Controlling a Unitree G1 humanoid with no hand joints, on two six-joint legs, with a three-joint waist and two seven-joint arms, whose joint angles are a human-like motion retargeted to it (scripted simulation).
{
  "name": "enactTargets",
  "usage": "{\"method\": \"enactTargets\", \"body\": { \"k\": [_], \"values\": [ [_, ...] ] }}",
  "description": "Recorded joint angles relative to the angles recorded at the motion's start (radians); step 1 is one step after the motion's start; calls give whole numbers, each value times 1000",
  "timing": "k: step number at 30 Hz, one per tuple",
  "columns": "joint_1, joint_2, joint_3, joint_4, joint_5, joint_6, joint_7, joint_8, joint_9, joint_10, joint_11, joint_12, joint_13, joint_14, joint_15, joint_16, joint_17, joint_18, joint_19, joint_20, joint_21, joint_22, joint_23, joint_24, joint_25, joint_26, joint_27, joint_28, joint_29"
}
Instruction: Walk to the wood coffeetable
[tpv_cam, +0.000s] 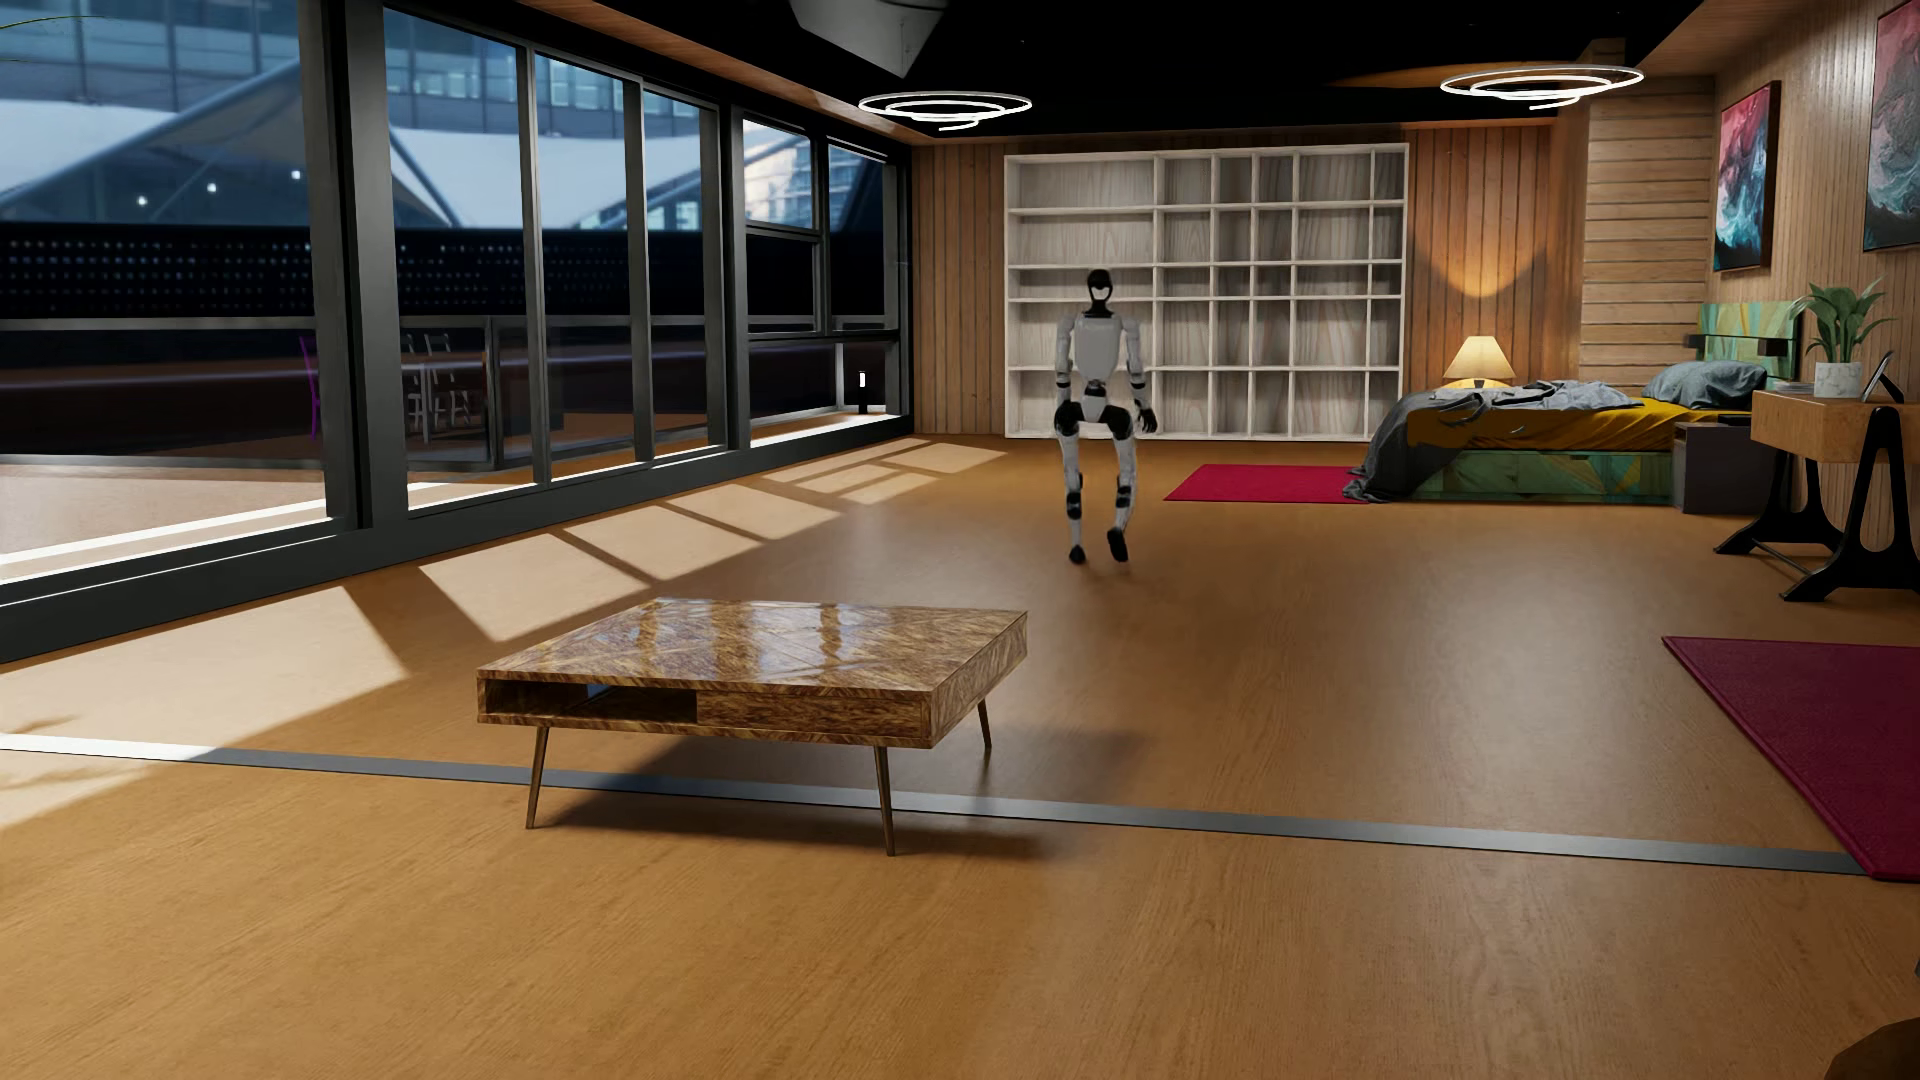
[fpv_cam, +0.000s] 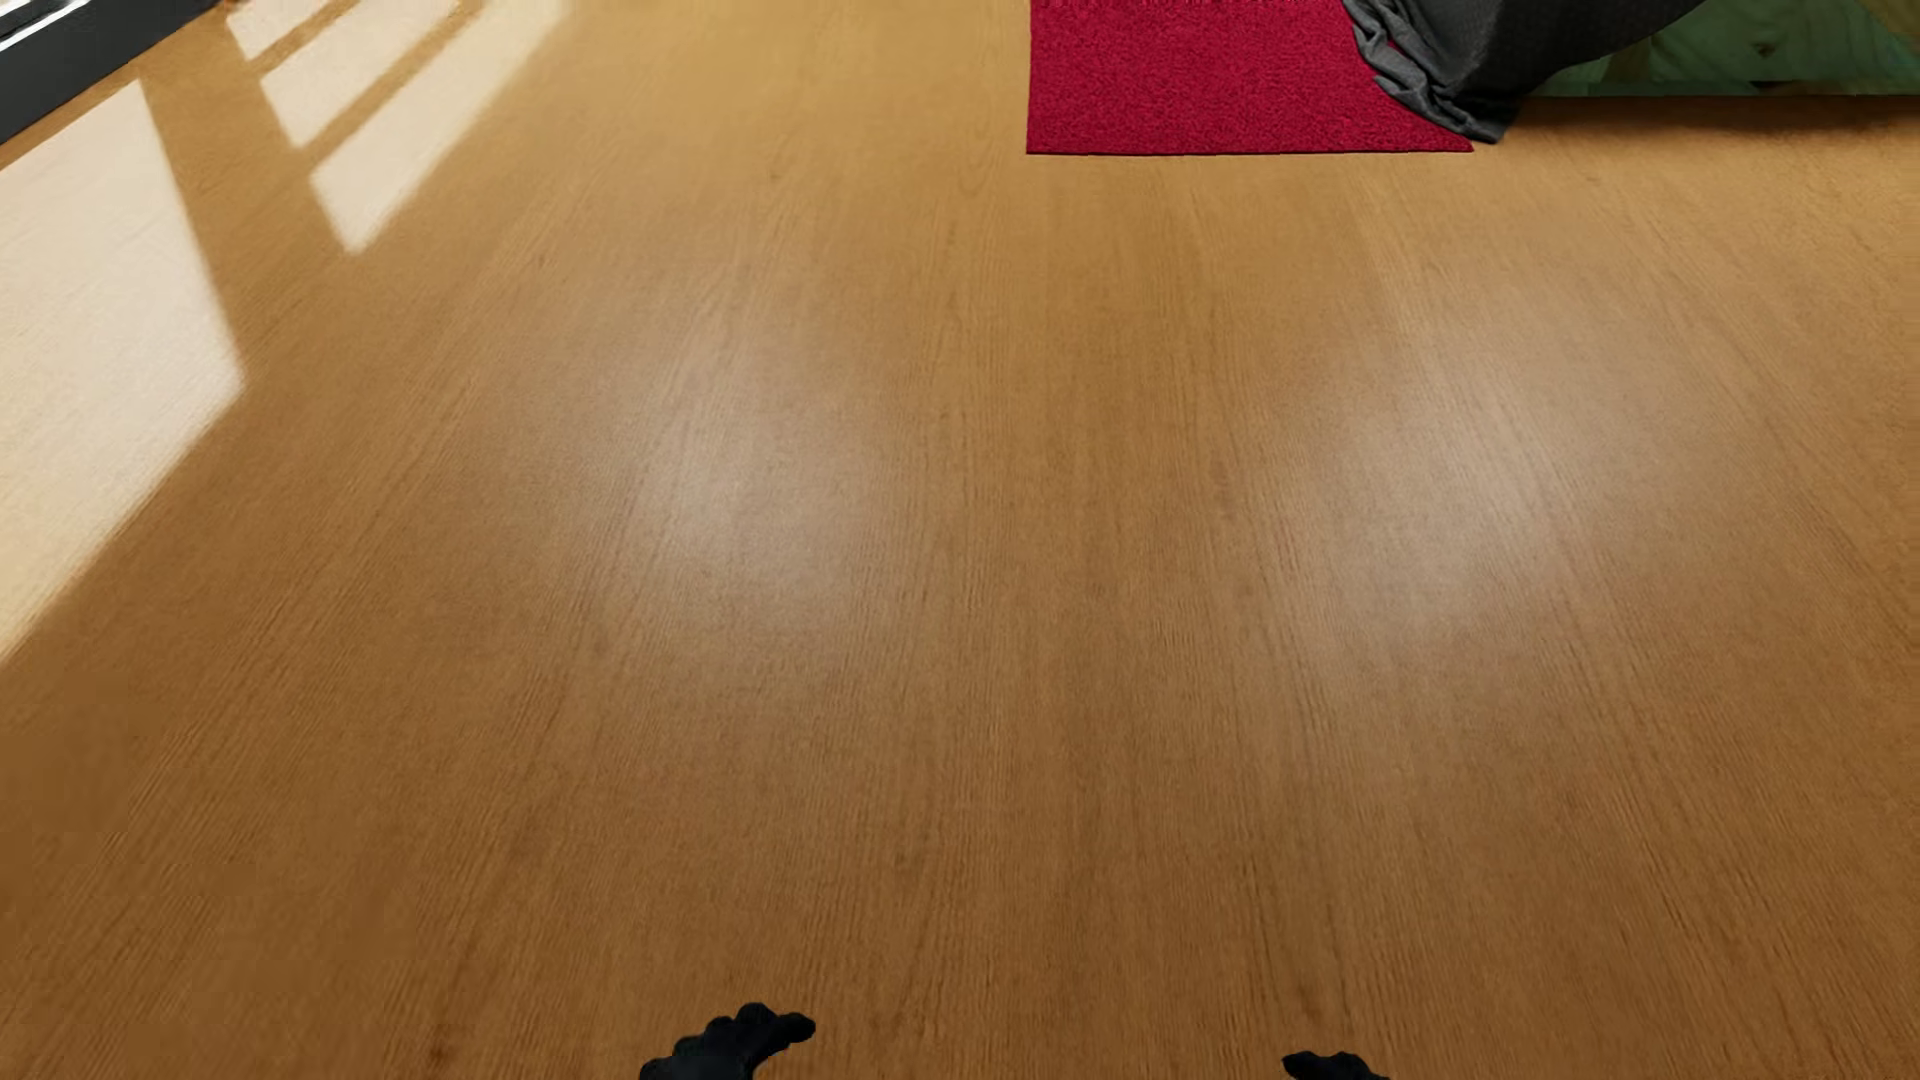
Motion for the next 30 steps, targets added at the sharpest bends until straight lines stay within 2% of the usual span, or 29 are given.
{"method": "enactTargets", "body": {
  "k": [2, 4, 7, 8, 9, 11, 12, 14, 15, 16, 18, 19, 20, 22, 23, 25, 26, 27, 29, 30],
  "values": [
    [52, -76, -19, -7, 24, 4, 0, -27, -2, -7, -187, -53, 18, -28, -117, 13, 4, -5, -11, 4, -11, -22, -20, -17, 14, -12, -7, 33, 9],
    [104, -111, -33, -9, 44, 14, -6, -82, -9, -37, -482, -97, 22, -40, -128, 30, 12, -9, -22, -5, -13, -57, -12, -34, 11, -34, -6, 48, 19],
    [191, -97, -42, -13, 121, 35, -22, -113, -26, -117, -965, -135, 22, -42, -36, 38, 40, -17, 37, -26, -31, -104, 28, -69, -3, -54, 17, 53, 40],
    [219, -108, -46, -16, 143, 43, -31, -77, -30, -124, -1016, -137, 25, -52, -46, 35, 46, -23, 87, -39, -38, -112, 41, -76, -10, -56, 21, 51, 48],
    [250, -107, -49, -17, 160, 49, -41, -49, -35, -123, -1021, -133, 28, -54, -40, 35, 52, -27, 100, -55, -40, -118, 54, -74, -20, -57, 24, 51, 57],
    [314, -74, -55, 4, 198, 67, -68, -34, -49, -123, -986, -100, 39, -21, 97, 39, 75, -39, -50, -86, -50, -120, 78, -61, -37, -49, 28, 50, 67],
    [338, -42, -57, 24, 214, 82, -80, -40, -58, -106, -977, -73, 46, 23, 128, 39, 88, -44, -54, -92, -59, -111, 92, -56, -42, -35, 31, 46, 65],
    [337, 18, -54, 80, 253, 120, -95, -61, -76, -2, -958, -6, 52, 171, 73, 31, 107, -82, -87, -92, -67, -67, 127, -56, -56, 15, 36, 18, 66],
    [302, 43, -51, 112, 273, 136, -109, -74, -82, 103, -942, 24, 50, 254, 38, 35, 112, -114, -100, -107, -66, -39, 142, -53, -65, 32, 34, -21, 75],
    [241, 61, -48, 150, 292, 149, -119, -89, -83, 247, -916, 46, 43, 341, -1, 53, 116, -154, -115, -143, -61, -17, 149, -39, -75, 25, 26, -83, 83],
    [74, 88, -43, 232, 331, 175, -159, -126, -75, 574, -846, 79, 8, 517, -85, 135, 127, -258, -142, -236, -47, -21, 162, 9, -91, -43, -10, -217, 68],
    [-15, 112, -41, 238, 350, 188, -212, -148, -68, 709, -828, 91, -17, 562, -121, 175, 132, -300, -147, -252, -39, -35, 170, 17, -100, -65, -32, -255, 50],
    [-97, 144, -42, 219, 367, 198, -266, -171, -60, 800, -820, 100, -33, 524, -152, 195, 134, -313, -149, -239, -25, -46, 162, 9, -110, -54, -42, -264, 36],
    [-232, 210, -35, 216, 393, 211, -330, -189, -48, 851, -810, 128, -80, 372, -202, 184, 136, -292, -151, -154, -5, -50, 174, -41, -131, 17, -42, -177, 10],
    [-285, 238, -24, 221, 401, 214, -340, -182, -44, 813, -802, 147, -109, 257, -224, 167, 133, -236, -152, -96, -8, -68, 178, -77, -131, 47, -36, -122, 11],
    [-360, 297, 6, 224, 409, 213, -335, -153, -41, 626, -807, 178, -159, 102, -253, 129, 123, -155, -152, -19, -21, -112, 160, -138, -112, 61, -41, -58, 9],
    [-380, 328, 22, 222, 410, 210, -319, -137, -40, 489, -822, 186, -176, 78, -261, 118, 114, -115, -151, -13, -17, -127, 140, -145, -104, 52, -55, -58, 0],
    [-390, 358, 36, 221, 411, 206, -299, -121, -41, 339, -839, 190, -189, 97, -267, 113, 103, -102, -150, -20, -4, -137, 118, -138, -98, 42, -73, -68, -9],
    [-381, 418, 55, 212, 415, 198, -253, -93, -43, 30, -878, 193, -208, 202, -276, 96, 80, -134, -147, -30, 38, -143, 81, -114, -84, 30, -104, -85, -18],
    [-366, 449, 59, 212, 417, 194, -209, -81, -44, -103, -898, 194, -213, 230, -279, 83, 71, -129, -144, -29, 56, -140, 70, -107, -71, 30, -110, -85, -14]
  ]
}}
